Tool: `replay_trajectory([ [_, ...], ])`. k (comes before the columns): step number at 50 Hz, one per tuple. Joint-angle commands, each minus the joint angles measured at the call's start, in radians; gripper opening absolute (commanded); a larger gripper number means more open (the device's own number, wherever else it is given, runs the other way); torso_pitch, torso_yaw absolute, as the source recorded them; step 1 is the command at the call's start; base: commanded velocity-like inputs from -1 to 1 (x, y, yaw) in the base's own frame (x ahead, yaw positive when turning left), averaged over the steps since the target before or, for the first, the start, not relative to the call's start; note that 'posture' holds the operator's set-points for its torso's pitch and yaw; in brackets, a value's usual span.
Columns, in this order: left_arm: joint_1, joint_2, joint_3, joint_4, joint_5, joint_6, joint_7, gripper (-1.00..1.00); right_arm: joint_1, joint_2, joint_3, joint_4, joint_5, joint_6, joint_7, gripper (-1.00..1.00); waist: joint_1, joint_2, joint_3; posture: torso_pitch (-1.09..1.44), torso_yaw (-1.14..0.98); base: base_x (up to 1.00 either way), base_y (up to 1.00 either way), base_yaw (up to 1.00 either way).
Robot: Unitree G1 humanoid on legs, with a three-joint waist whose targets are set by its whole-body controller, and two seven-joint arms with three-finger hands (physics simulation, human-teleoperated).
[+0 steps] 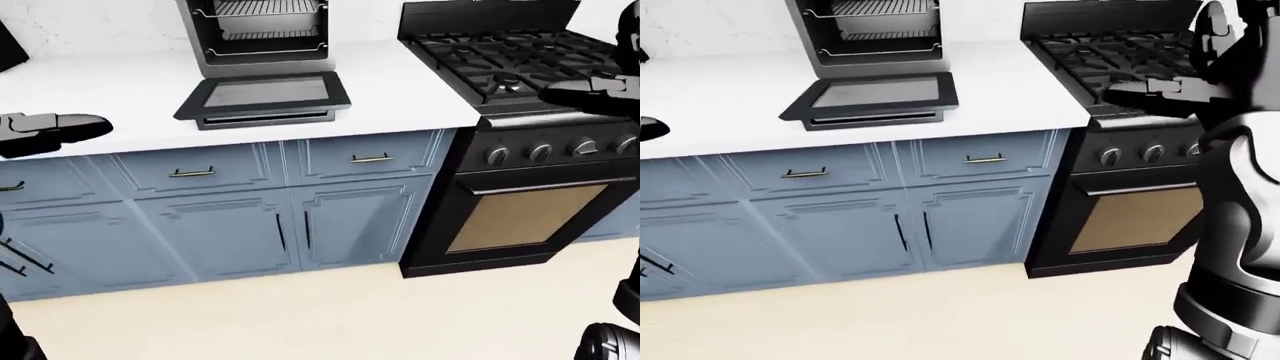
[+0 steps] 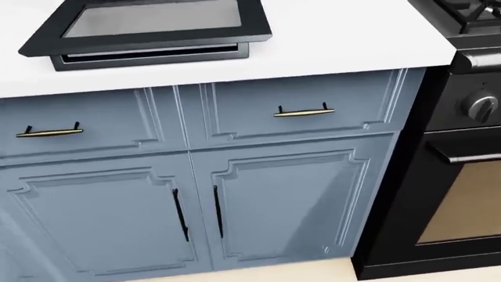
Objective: Close the toaster oven door.
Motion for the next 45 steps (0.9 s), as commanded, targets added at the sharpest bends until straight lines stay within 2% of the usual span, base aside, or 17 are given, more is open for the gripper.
replay_trajectory([
  [1, -0.017, 0.028, 0.029, -0.013, 0.003, -0.035, 0.006, 1.00, -0.025, -0.015, -0.004, -0.027, 0.008, -0.024, 0.001, 1.00, 0.003, 0.001, -0.010, 0.00, 0.00, 0.24, 0.20, 0.00],
  [3, -0.020, 0.036, 0.032, -0.012, -0.003, -0.031, 0.009, 1.00, -0.026, -0.016, -0.003, -0.031, 0.010, -0.021, -0.002, 1.00, -0.003, 0.039, -0.012, 0.00, 0.00, 0.25, 0.20, 0.00],
  [5, -0.018, 0.038, 0.033, -0.012, -0.005, -0.032, 0.010, 1.00, -0.025, -0.017, -0.004, -0.032, 0.012, -0.021, -0.003, 1.00, -0.003, 0.111, -0.039, 0.00, 0.00, 0.24, 0.21, 0.00],
  [6, -0.017, 0.038, 0.033, -0.011, -0.006, -0.033, 0.011, 1.00, -0.026, -0.017, -0.004, -0.032, 0.013, -0.020, -0.004, 1.00, 0.005, 0.072, -0.029, 0.00, 0.00, 0.26, 0.21, 0.00],
  [7, -0.016, 0.039, 0.032, -0.010, -0.005, -0.035, 0.012, 1.00, -0.027, -0.019, -0.004, -0.034, 0.014, -0.017, -0.005, 1.00, 0.002, 0.089, -0.016, 0.00, 0.00, 0.25, 0.21, 0.00],
  [8, -0.015, 0.039, 0.032, -0.010, -0.005, -0.036, 0.013, 1.00, -0.026, -0.020, -0.005, -0.032, 0.014, -0.019, -0.003, 1.00, 0.009, 0.083, -0.014, 0.00, 0.00, 0.24, 0.20, 0.00],
  [16, -0.017, 0.041, 0.028, -0.011, -0.008, -0.034, 0.014, 1.00, -0.031, -0.023, -0.002, -0.024, 0.015, -0.026, 0.000, 1.00, 0.026, 0.001, -0.013, 0.00, 0.00, 0.25, 0.19, 0.00],
  [19, -0.022, 0.044, 0.027, -0.011, -0.009, -0.031, 0.018, 1.00, -0.033, -0.024, 0.000, -0.023, 0.015, -0.027, 0.001, 1.00, 0.031, -0.065, -0.032, 0.00, 0.00, 0.24, 0.16, 0.00],
  [20, -0.023, 0.045, 0.026, -0.011, -0.009, -0.030, 0.019, 1.00, -0.034, -0.023, 0.001, -0.026, 0.015, -0.024, -0.001, 1.00, 0.021, -0.024, -0.021, 0.00, 0.00, 0.25, 0.16, 0.00],
  [22, -0.022, 0.045, 0.028, -0.012, -0.011, -0.029, 0.019, 1.00, -0.033, -0.023, -0.001, -0.024, 0.016, -0.025, -0.001, 1.00, 0.018, -0.049, -0.020, 0.00, 0.00, 0.24, 0.16, 0.00],
  [28, -0.021, 0.047, 0.030, -0.007, -0.011, -0.033, 0.019, 1.00, -0.037, -0.026, 0.000, -0.030, 0.019, -0.017, -0.007, 1.00, 0.005, -0.002, -0.011, 0.00, 0.00, 0.24, 0.18, 0.00],
  [30, -0.021, 0.048, 0.030, -0.008, -0.013, -0.032, 0.018, 1.00, -0.041, -0.027, -0.001, -0.035, 0.023, -0.011, -0.010, 1.00, -0.001, 0.032, -0.013, 0.00, 0.00, 0.25, 0.20, 0.00],
  [32, -0.019, 0.051, 0.034, -0.008, -0.015, -0.031, 0.017, 1.00, -0.043, -0.030, -0.002, -0.035, 0.024, -0.010, -0.011, 1.00, -0.003, 0.097, -0.037, 0.00, 0.00, 0.24, 0.22, 0.00],
  [33, -0.019, 0.053, 0.036, -0.008, -0.016, -0.030, 0.017, 1.00, -0.042, -0.030, -0.002, -0.037, 0.026, -0.008, -0.013, 1.00, 0.003, 0.075, -0.035, 0.00, 0.00, 0.23, 0.25, 0.00],
  [35, -0.018, 0.054, 0.036, -0.009, -0.017, -0.029, 0.017, 1.00, -0.035, -0.028, -0.005, -0.037, 0.026, -0.014, -0.010, 1.00, 0.011, 0.081, -0.015, 0.00, 0.00, 0.22, 0.27, 0.00],
  [41, -0.015, 0.054, 0.037, -0.011, -0.019, -0.030, 0.017, 1.00, -0.035, -0.029, -0.005, -0.041, 0.030, -0.010, -0.012, 1.00, 0.024, 0.017, -0.009, 0.00, 0.00, 0.22, 0.27, 0.00],
  [45, -0.015, 0.055, 0.037, -0.013, -0.021, -0.028, 0.017, 1.00, -0.036, -0.031, -0.006, -0.036, 0.030, -0.014, -0.012, 1.00, 0.030, -0.062, -0.026, 0.00, 0.00, 0.21, 0.27, 0.00],
])
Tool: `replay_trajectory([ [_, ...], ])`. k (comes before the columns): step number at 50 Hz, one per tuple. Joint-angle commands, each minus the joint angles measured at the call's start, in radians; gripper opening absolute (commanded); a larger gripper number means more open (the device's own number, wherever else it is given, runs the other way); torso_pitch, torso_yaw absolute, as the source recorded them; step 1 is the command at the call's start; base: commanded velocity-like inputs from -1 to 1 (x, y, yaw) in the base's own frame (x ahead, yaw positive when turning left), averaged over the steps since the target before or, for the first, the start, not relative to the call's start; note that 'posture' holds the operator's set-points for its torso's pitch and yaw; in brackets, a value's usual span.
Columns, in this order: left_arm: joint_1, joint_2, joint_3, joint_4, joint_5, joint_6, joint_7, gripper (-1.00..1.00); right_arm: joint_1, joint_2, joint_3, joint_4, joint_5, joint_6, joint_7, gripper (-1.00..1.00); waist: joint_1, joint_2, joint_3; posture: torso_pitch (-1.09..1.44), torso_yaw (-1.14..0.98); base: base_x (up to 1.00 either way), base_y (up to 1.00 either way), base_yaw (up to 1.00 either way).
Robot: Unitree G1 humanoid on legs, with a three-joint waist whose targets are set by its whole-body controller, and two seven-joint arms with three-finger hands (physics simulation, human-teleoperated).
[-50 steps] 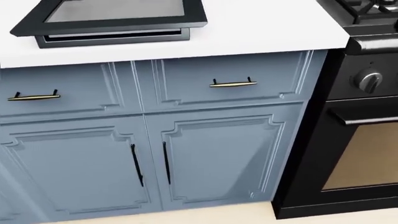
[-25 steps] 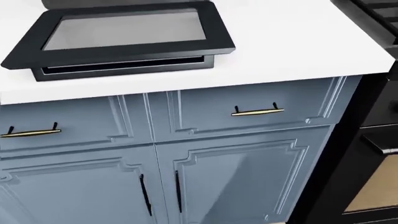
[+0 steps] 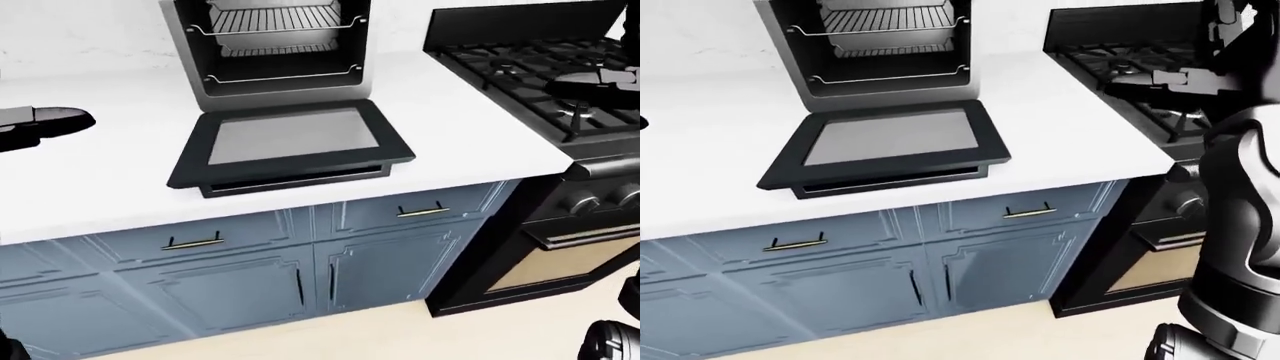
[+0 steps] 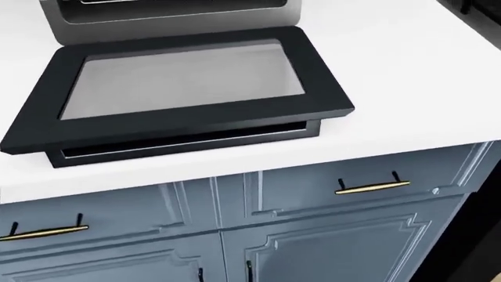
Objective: Close the toaster oven door.
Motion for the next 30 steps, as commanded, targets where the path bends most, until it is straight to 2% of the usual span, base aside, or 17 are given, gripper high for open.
replay_trajectory([
  [1, -0.019, 0.024, 0.010, -0.017, -0.001, -0.018, 0.000, 1.00, -0.022, -0.015, -0.009, -0.019, 0.001, -0.017, -0.003, 1.00, -0.004, 0.005, -0.022, 0.00, 0.00, 0.23, 0.27, 0.00],
  [2, -0.020, 0.024, 0.010, -0.017, -0.001, -0.017, 0.000, 1.00, -0.022, -0.017, -0.010, -0.020, 0.001, -0.016, -0.003, 1.00, -0.002, -0.015, -0.018, 0.00, 0.00, 0.22, 0.25, 0.00],
  [3, -0.020, 0.024, 0.009, -0.017, -0.001, -0.017, 0.001, 1.00, -0.024, -0.019, -0.011, -0.020, 0.002, -0.015, -0.004, 1.00, -0.007, -0.015, -0.023, 0.00, 0.00, 0.22, 0.24, 0.00],
  [6, -0.023, 0.024, 0.006, -0.015, 0.000, -0.018, 0.002, 1.00, -0.024, -0.023, -0.012, -0.015, 0.002, -0.018, -0.003, 1.00, -0.014, 0.003, -0.027, 0.00, 0.00, 0.22, 0.20, 0.00],
  [10, -0.026, 0.021, 0.002, -0.016, 0.001, -0.018, 0.003, 1.00, -0.026, -0.032, -0.016, -0.002, 0.003, -0.024, 0.000, 1.00, -0.025, 0.062, -0.013, 0.00, 0.00, 0.21, 0.18, 0.00],
  [11, -0.027, 0.021, 0.003, -0.015, 0.000, -0.017, 0.003, 1.00, -0.025, -0.032, -0.016, -0.001, 0.004, -0.026, 0.000, 1.00, -0.027, 0.088, -0.020, 0.00, 0.00, 0.20, 0.19, 0.00],
  [12, -0.027, 0.021, 0.003, -0.015, 0.000, -0.017, 0.003, 1.00, -0.025, -0.032, -0.017, -0.001, 0.005, -0.027, 0.000, 1.00, -0.026, 0.130, -0.037, 0.00, 0.00, 0.22, 0.18, 0.00],
  [13, -0.028, 0.022, 0.003, -0.015, 0.000, -0.017, 0.003, 1.00, -0.029, -0.035, -0.016, 0.001, 0.005, -0.024, -0.002, 1.00, -0.019, 0.109, -0.037, 0.00, 0.00, 0.21, 0.16, 0.00],
  [14, -0.030, 0.024, 0.003, -0.014, -0.001, -0.016, 0.003, 1.00, -0.032, -0.039, -0.016, 0.003, 0.006, -0.022, -0.004, 1.00, -0.019, 0.119, -0.024, 0.00, 0.00, 0.22, 0.15, 0.00],
  [16, -0.031, 0.026, 0.004, -0.015, -0.003, -0.014, 0.004, 1.00, -0.041, -0.045, -0.015, 0.016, 0.007, -0.016, -0.011, 1.00, -0.007, 0.098, 0.001, 0.00, 0.00, 0.11, 0.07, 0.00],
  [18, -0.031, 0.027, 0.003, -0.015, -0.003, -0.015, 0.005, 1.00, -0.036, -0.046, -0.017, 0.010, 0.008, -0.019, -0.010, 1.00, -0.014, 0.089, -0.011, 0.00, 0.00, 0.00, 0.00, 0.00],
  [22, -0.030, 0.027, 0.005, -0.015, -0.005, -0.014, 0.005, 1.00, -0.042, -0.052, -0.019, 0.022, 0.012, -0.026, -0.018, 1.00, -0.009, 0.058, 0.016, 0.00, 0.00, 0.00, 0.00, 0.00],
  [24, -0.028, 0.027, 0.006, -0.016, -0.005, -0.014, 0.005, 1.00, -0.039, -0.052, -0.020, 0.018, 0.017, -0.025, -0.021, 1.00, -0.001, 0.030, 0.013, 0.00, 0.00, 0.00, 0.00, 0.00],
  [26, -0.029, 0.031, 0.008, -0.016, -0.006, -0.013, 0.005, 1.00, -0.036, -0.051, -0.022, 0.019, 0.021, -0.028, -0.021, 1.00, 0.008, -0.018, 0.000, 0.00, 0.00, 0.00, 0.00, 0.00],
  [27, -0.031, 0.035, 0.011, -0.016, -0.008, -0.010, 0.006, 1.00, -0.036, -0.055, -0.019, 0.021, 0.018, -0.033, -0.019, 1.00, 0.007, 0.024, 0.005, 0.00, 0.00, 0.00, 0.00, 0.00],
  [28, -0.031, 0.037, 0.013, -0.018, -0.010, -0.008, 0.007, 1.00, -0.040, -0.056, -0.020, 0.025, 0.021, -0.032, -0.018, 1.00, 0.006, 0.017, -0.004, 0.00, 0.00, 0.00, 0.00, 0.00],
  [30, -0.030, 0.038, 0.013, -0.020, -0.012, -0.009, 0.008, 1.00, -0.046, -0.060, -0.016, 0.028, 0.019, -0.036, -0.019, 1.00, 0.004, 0.022, -0.015, 0.00, 0.00, 0.00, 0.00, 0.00],
])
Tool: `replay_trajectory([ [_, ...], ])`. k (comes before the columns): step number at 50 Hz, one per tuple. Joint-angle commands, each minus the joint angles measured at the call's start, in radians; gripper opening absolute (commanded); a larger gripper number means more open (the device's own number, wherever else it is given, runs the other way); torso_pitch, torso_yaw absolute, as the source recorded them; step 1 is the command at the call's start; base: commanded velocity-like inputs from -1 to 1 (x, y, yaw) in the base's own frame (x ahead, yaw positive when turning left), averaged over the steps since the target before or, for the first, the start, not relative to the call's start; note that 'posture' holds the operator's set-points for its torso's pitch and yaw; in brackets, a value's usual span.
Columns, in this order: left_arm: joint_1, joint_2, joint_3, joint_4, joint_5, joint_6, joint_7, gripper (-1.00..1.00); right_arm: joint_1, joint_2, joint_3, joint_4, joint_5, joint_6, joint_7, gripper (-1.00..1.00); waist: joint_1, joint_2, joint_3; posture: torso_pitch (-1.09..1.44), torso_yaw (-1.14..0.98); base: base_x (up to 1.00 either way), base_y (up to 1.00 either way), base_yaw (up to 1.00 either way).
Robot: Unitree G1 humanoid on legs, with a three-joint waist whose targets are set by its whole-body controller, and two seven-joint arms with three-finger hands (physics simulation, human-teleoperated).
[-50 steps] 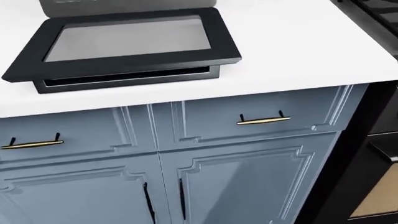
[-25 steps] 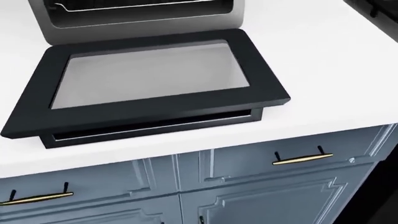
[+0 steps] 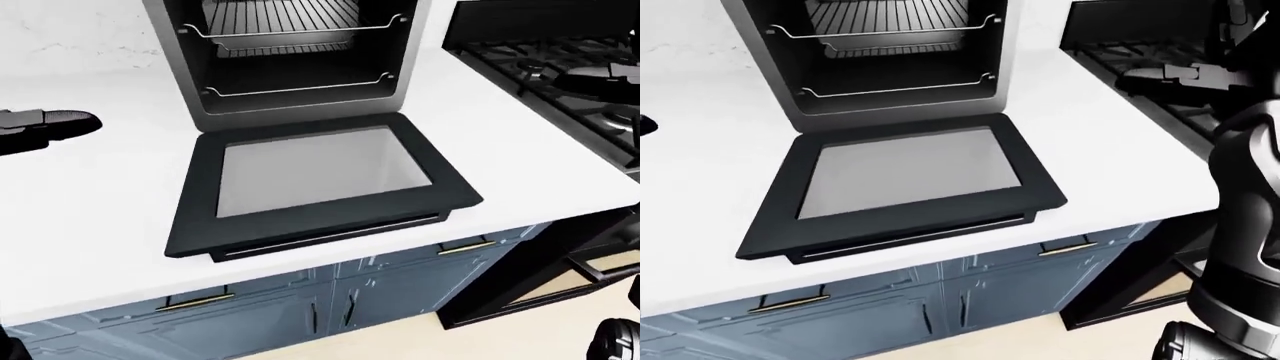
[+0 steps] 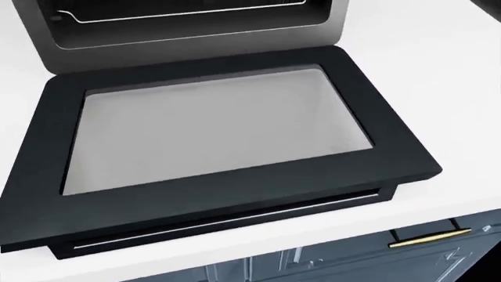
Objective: Close the toaster oven door.
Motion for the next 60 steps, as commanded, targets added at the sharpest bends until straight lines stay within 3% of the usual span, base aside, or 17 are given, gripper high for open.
replay_trajectory([
  [1, -0.027, 0.031, 0.029, -0.042, 0.002, -0.041, 0.005, 1.00, -0.029, -0.023, -0.016, -0.033, -0.003, -0.036, 0.001, 1.00, 0.002, 0.004, -0.035, 0.00, 0.00, 0.00, 0.00, 0.00],
  [11, -0.021, 0.039, 0.038, -0.042, -0.004, -0.041, 0.008, 1.00, -0.032, -0.030, -0.001, -0.009, -0.068, -0.065, 0.031, 1.00, -0.010, 0.030, -0.032, 0.00, 0.00, 0.00, 0.00, 0.00],
  [23, -0.016, 0.044, 0.043, -0.042, -0.006, -0.040, 0.008, 1.00, -0.059, -0.023, 0.052, 0.070, -0.227, -0.134, 0.152, 1.00, -0.017, 0.030, -0.025, 0.00, 0.00, 0.00, 0.00, 0.00],
  [32, -0.016, 0.042, 0.041, -0.046, -0.007, -0.035, 0.008, 1.00, -0.071, 0.019, 0.069, 0.109, -0.340, -0.182, 0.235, 1.00, -0.013, 0.031, -0.027, 0.00, 0.00, 0.00, 0.00, 0.00],
  [60, -0.006, 0.044, 0.052, -0.046, -0.011, -0.039, 0.005, 1.00, -0.067, 0.144, 0.140, 0.134, -0.608, -0.344, 0.326, 1.00, -0.017, 0.049, -0.044, 0.00, 0.00, 0.00, 0.00, 0.00],
])
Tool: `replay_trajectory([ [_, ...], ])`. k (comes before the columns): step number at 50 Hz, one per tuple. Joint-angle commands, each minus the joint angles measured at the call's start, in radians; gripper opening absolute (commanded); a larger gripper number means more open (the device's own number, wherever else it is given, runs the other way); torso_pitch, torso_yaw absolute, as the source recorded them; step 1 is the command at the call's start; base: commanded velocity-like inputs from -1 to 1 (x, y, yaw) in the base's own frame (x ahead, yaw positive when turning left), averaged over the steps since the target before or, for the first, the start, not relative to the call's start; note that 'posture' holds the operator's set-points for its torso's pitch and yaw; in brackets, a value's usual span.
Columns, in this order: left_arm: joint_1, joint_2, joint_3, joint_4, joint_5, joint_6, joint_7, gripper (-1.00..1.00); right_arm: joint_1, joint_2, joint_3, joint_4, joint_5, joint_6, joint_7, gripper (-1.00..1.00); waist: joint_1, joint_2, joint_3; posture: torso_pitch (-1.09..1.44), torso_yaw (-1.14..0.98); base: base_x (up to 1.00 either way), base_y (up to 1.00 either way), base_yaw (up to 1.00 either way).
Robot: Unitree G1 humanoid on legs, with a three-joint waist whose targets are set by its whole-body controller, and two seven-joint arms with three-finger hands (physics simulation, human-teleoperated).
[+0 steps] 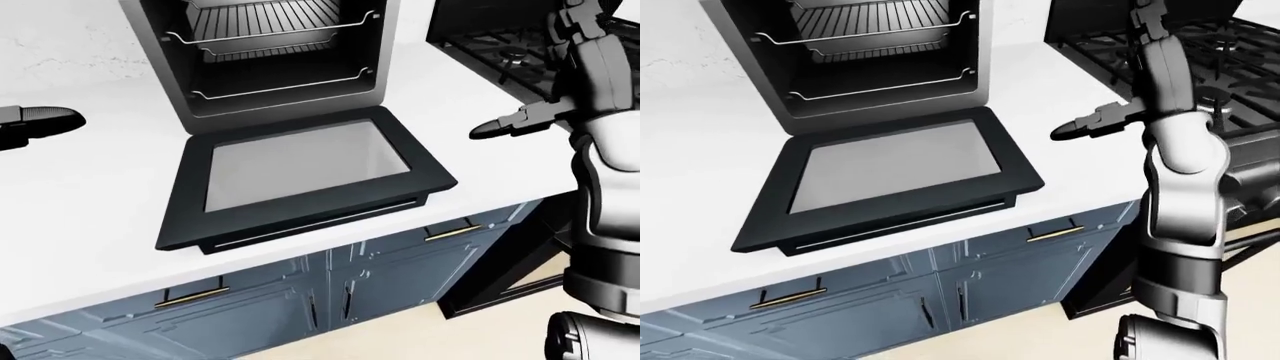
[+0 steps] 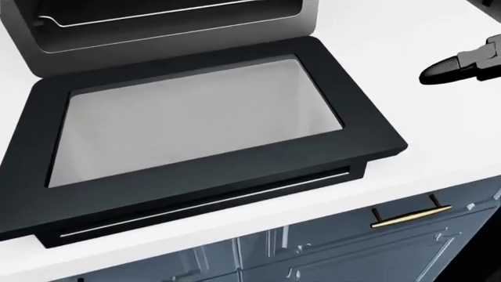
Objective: Close the toaster oven door.
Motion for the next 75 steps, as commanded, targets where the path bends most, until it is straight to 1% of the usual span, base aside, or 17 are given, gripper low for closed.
replay_trajectory([
  [1, -0.021, 0.023, 0.016, -0.021, 0.003, -0.027, 0.005, 1.00, -0.030, -0.011, -0.010, -0.035, -0.013, -0.031, -0.001, 1.00, 0.000, 0.000, -0.024, 0.00, 0.00, 0.00, 0.00, 0.00],
  [7, -0.022, 0.025, 0.016, -0.020, 0.000, -0.026, 0.004, 1.00, -0.028, 0.004, -0.005, -0.026, -0.027, -0.047, 0.008, 1.00, -0.001, 0.001, -0.027, 0.00, 0.00, 0.00, 0.00, 0.00],
  [20, -0.018, 0.023, 0.018, -0.023, 0.003, -0.025, 0.001, 1.00, 0.029, 0.047, -0.002, -0.050, -0.046, -0.067, 0.015, 1.00, -0.002, 0.000, -0.030, 0.00, 0.00, 0.00, 0.00, 0.00],
  [31, -0.020, 0.027, 0.021, -0.024, -0.002, -0.018, 0.001, 1.00, 0.078, 0.066, -0.006, -0.057, -0.059, -0.094, 0.025, 1.00, -0.003, -0.001, -0.028, 0.00, 0.00, 0.00, 0.00, 0.00],
  [52, -0.019, 0.023, 0.015, -0.022, 0.001, -0.024, 0.002, 1.00, 0.109, 0.066, -0.015, -0.036, -0.083, -0.144, 0.032, 1.00, -0.003, -0.002, -0.024, 0.00, 0.00, 0.00, 0.00, 0.00],
  [67, -0.020, 0.021, 0.016, -0.028, 0.003, -0.017, 0.001, 1.00, 0.132, 0.068, -0.015, 0.018, -0.114, -0.212, 0.019, 1.00, -0.002, -0.003, -0.026, 0.00, 0.00, 0.00, 0.00, 0.00],
  [75, -0.018, 0.020, 0.017, -0.029, 0.004, -0.018, 0.000, 1.00, 0.125, 0.061, -0.018, 0.046, -0.120, -0.229, 0.011, 1.00, 0.000, -0.005, -0.029, 0.00, 0.00, 0.00, 0.00, 0.00],
])
